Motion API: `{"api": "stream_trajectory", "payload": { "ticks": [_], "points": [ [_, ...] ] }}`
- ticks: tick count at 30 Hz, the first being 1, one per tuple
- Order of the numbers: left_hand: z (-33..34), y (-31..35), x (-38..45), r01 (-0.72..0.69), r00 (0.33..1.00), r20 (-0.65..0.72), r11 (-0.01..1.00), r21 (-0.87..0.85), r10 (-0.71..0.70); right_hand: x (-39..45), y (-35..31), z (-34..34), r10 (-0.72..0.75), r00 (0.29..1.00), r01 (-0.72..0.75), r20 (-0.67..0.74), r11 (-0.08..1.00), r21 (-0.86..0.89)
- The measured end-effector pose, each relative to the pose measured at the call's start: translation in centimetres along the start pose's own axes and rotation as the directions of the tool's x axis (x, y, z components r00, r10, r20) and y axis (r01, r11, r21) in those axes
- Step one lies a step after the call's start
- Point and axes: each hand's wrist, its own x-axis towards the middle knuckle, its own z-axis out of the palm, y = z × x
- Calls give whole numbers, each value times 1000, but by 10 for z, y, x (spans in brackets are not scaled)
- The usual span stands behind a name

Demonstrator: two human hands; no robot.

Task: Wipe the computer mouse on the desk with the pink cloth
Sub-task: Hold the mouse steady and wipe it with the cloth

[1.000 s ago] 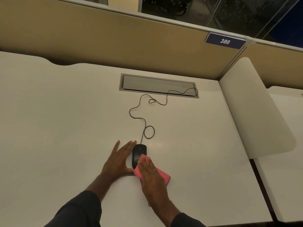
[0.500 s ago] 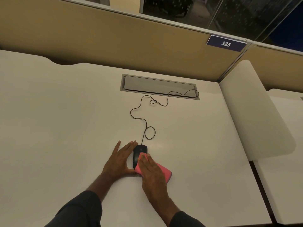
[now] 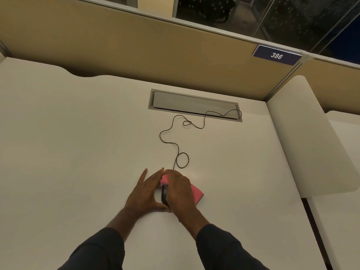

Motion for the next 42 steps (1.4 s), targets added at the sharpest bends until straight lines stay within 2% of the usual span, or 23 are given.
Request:
{"api": "stream_trajectory", "payload": {
  "ticks": [6,10,12,15,20,24,28,34,42],
  "points": [
    [1,-1,1,15,1000,25,999,33,-16,12,-2,4,105,990,-97,-95,992,81],
    [2,-2,1,22,1000,22,999,39,-23,22,2,4,155,987,-151,-43,984,91],
    [2,-3,1,22,999,45,998,57,-24,19,7,7,125,992,-121,-24,986,114],
    [4,-4,0,14,999,50,998,55,-16,3,14,14,18,1000,-19,16,999,45],
    [2,-2,-1,-20,1000,-5,999,27,21,-26,13,19,-115,989,119,-96,992,36],
    [1,-3,0,-34,999,28,998,46,33,-47,15,23,-196,974,203,-111,978,49],
    [4,-6,1,-22,998,57,997,70,18,-62,25,25,-329,936,323,-123,944,-68],
    [3,-5,0,-31,999,14,998,49,30,-77,25,22,-344,937,339,-69,938,-74],
    [2,-6,-1,-26,999,48,998,65,23,-94,30,25,-338,941,338,28,930,-146]
  ]
}}
